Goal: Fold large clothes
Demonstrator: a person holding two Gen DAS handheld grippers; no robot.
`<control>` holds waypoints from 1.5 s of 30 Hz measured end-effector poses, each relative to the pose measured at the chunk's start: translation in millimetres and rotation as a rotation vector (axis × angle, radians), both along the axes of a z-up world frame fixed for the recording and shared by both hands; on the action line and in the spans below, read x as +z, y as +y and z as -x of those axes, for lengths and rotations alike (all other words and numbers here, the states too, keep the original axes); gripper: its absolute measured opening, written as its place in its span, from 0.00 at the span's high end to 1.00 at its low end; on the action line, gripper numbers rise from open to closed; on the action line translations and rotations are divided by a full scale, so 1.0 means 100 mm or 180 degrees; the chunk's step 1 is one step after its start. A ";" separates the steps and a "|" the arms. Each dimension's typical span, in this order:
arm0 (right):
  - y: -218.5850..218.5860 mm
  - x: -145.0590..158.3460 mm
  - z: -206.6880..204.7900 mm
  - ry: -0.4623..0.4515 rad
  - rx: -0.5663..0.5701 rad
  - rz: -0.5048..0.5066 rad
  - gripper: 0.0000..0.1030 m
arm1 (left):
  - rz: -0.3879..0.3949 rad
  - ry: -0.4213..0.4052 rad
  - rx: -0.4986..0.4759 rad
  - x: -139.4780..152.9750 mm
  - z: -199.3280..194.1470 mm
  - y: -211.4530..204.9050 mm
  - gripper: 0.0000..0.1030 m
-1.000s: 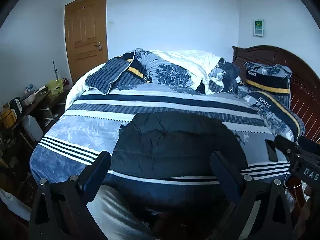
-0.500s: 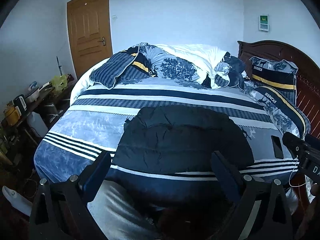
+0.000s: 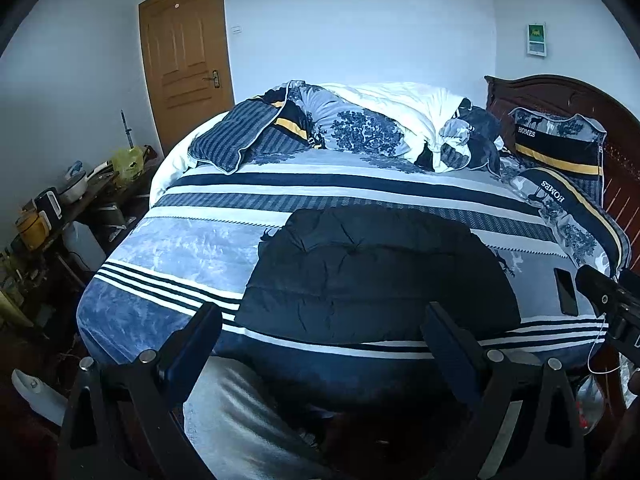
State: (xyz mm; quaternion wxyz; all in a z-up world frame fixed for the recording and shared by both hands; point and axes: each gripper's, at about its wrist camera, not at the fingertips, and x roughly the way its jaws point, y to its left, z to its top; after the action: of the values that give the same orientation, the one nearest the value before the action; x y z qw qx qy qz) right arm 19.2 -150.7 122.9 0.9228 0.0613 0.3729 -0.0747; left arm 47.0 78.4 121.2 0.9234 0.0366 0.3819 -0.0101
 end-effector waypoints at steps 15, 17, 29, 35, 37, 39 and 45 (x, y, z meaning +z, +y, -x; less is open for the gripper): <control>-0.01 -0.05 -0.08 0.0052 0.0012 -0.0007 0.12 | -0.0043 0.0019 0.0005 -0.06 -0.04 -0.01 0.04; -0.01 -0.05 -0.08 0.0055 0.0009 -0.0006 0.12 | -0.0045 0.0020 0.0005 -0.07 -0.04 0.00 0.04; -0.03 -0.06 -0.11 0.0061 0.0018 -0.0007 0.12 | -0.0041 0.0031 0.0001 -0.08 -0.07 0.03 0.04; -0.04 -0.11 -0.16 0.0092 0.0024 -0.0008 0.12 | -0.0063 0.0062 0.0023 -0.15 -0.12 0.06 0.04; -0.03 -0.14 -0.18 0.0114 0.0031 -0.0013 0.12 | -0.0076 0.0077 0.0023 -0.17 -0.14 0.05 0.04; -0.02 -0.16 -0.20 0.0133 0.0032 -0.0011 0.12 | -0.0080 0.0094 0.0026 -0.19 -0.16 0.04 0.04; -0.02 -0.26 -0.28 0.0210 0.0046 -0.0027 0.12 | -0.0101 0.0173 0.0063 -0.31 -0.26 0.03 0.04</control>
State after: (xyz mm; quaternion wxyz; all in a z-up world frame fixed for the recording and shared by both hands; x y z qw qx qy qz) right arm 47.7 -152.6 97.0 0.9102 0.0601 0.4039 -0.0686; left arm 73.0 81.4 90.5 0.9120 0.0472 0.4074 0.0041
